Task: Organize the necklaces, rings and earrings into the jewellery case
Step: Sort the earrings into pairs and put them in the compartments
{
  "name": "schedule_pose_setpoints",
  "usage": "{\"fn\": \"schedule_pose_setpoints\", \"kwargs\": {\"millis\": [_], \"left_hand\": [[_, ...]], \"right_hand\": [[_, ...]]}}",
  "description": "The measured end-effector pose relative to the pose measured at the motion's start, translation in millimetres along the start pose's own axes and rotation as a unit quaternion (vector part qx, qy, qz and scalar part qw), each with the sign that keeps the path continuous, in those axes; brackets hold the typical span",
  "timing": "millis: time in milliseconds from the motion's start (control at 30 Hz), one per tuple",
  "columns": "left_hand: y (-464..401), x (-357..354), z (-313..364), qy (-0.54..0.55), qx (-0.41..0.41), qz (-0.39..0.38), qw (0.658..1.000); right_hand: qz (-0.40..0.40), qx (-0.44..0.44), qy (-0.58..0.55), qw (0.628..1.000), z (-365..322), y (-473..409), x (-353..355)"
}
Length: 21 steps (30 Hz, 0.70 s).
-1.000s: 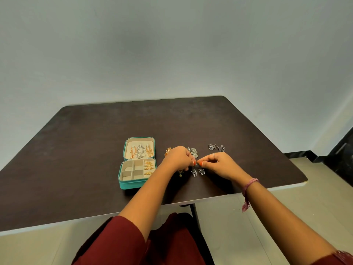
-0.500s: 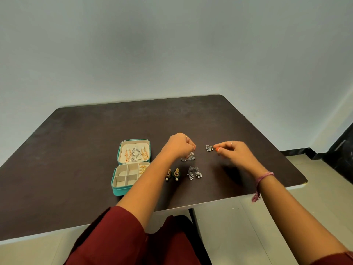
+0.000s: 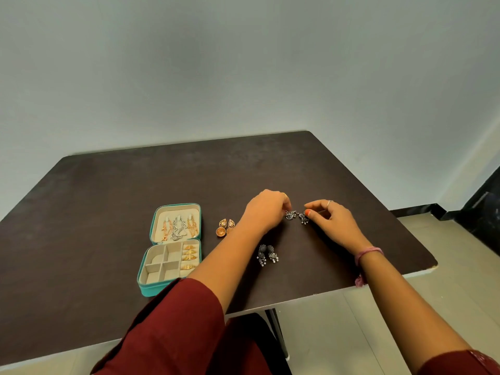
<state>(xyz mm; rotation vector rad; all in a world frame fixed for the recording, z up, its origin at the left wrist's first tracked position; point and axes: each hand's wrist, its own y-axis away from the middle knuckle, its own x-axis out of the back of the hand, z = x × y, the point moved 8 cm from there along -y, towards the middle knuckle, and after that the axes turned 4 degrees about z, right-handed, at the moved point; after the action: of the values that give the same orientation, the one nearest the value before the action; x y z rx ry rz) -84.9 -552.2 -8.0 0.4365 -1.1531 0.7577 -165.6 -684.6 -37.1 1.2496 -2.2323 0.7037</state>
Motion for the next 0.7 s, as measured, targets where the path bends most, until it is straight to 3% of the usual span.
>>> {"fn": "schedule_pose_setpoints", "kwargs": {"millis": [233,467,600,700], "left_hand": [[-11,-12,-1,-0.042,-0.025,-0.005,0.999],[-17,-13,-4,0.013,-0.023,0.012,1.0],[-14,-5,-10,0.143,-0.004,0.029,0.989],[-8,6,-10,0.241,0.003,0.032,0.97]], "right_hand": [[0.014,0.019,0.03,0.999,-4,-6,-3],[-0.025,0.014,0.098,0.995,-7,-12,-10],[-0.004,0.001,0.025,1.0,-11,-13,-3],[0.01,-0.039,-0.146,0.989,-17,-8,5]]}}
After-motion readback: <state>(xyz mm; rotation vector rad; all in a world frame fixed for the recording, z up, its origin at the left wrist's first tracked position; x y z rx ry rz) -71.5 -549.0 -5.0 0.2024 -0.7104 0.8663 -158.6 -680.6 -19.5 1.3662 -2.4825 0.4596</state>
